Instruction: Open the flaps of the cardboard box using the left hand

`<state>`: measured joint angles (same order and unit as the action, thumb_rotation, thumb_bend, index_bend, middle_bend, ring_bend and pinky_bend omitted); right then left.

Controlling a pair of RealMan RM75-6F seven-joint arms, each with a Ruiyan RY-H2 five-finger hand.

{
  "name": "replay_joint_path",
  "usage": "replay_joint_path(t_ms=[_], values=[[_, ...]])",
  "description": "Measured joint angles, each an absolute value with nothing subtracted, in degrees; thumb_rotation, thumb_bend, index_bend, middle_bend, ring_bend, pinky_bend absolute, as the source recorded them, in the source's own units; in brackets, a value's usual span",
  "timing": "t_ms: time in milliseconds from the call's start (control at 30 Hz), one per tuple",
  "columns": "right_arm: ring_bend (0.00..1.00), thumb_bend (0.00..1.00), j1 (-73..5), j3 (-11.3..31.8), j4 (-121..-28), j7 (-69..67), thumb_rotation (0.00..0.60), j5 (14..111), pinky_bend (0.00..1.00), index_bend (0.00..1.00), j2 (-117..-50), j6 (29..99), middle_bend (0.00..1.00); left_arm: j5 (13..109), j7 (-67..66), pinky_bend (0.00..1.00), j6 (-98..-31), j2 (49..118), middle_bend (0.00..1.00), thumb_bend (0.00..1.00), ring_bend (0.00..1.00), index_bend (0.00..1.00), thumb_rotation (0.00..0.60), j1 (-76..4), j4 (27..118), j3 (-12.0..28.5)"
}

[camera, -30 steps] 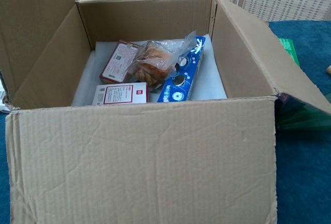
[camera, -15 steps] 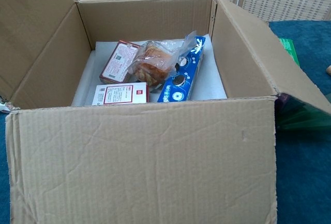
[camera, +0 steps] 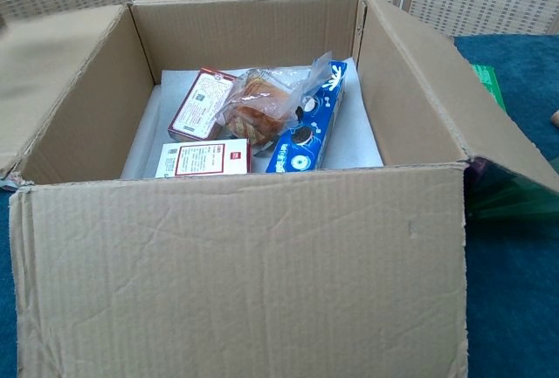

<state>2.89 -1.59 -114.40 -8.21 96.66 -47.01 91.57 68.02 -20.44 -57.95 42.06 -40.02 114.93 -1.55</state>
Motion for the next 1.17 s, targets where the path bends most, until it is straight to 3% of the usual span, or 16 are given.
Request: replay_joint_path(t_ms=[100,167,233,300,367,433,467,833,1167], values=[[0.00,0.00,2.85,-1.60,-114.38,-8.00,0.600,96.54,0.00,0.00,-47.10,91.44,0.00,69.72,-17.17,0.35,-58.79,45.09,0.40,0.00,0.26,0.50,0.289,-37.65,110.88,-2.01],[0.00,0.00,2.86,-1.56,-114.38,-7.91,0.600,96.50,0.00,0.00,-47.15,91.50,0.00,71.13,-14.39,0.24,-60.27,46.47,0.12,0.00,0.08,0.33,0.291,-35.86,108.59,-2.06],[0.00,0.00,2.90,-1.51,-114.31,-7.90,0.600,96.42,0.00,0.00,-47.22,91.63,0.00,72.79,-12.35,0.17,-62.74,47.39,0.01,0.00,0.01,0.20,0.292,-34.14,106.81,-1.93],[0.00,0.00,2.97,-1.48,-114.23,-8.00,0.600,96.42,0.00,0.00,-47.27,91.84,0.00,74.17,-10.77,0.12,-65.47,47.92,0.00,0.00,0.00,0.10,0.323,-32.47,105.71,-1.78],[0.00,0.00,3.01,-1.46,-114.17,-8.11,0.600,96.43,0.00,0.00,-47.28,91.93,0.00,76.26,-8.30,0.08,-68.96,48.29,0.00,0.00,0.00,0.02,0.469,-30.29,104.37,-1.67],[0.00,0.00,3.02,-1.45,-114.13,-8.15,0.600,96.41,0.00,0.00,-47.27,91.96,0.00,78.83,-5.65,0.07,-72.50,48.61,0.00,0.00,0.00,0.00,0.579,-28.03,102.59,-1.66],[0.00,0.00,3.02,-1.45,-114.10,-8.14,0.600,96.41,0.00,0.00,-47.28,91.96,0.00,79.99,-4.57,0.06,-74.02,48.76,0.00,0.00,0.00,0.00,0.600,-27.02,101.67,-1.69],[0.00,0.00,3.02,-1.45,-114.09,-7.13,0.600,96.30,0.00,0.00,-47.67,91.79,0.00,84.20,7.88,0.02,-89.27,54.41,0.00,0.00,0.00,0.00,0.600,-13.00,88.31,-2.69],[0.00,0.00,2.90,-0.95,-114.15,-5.75,0.600,95.35,0.00,0.00,-48.28,91.69,0.00,83.88,12.76,0.00,-95.47,60.73,0.00,0.00,0.00,0.00,0.600,-4.72,80.15,-3.06]])
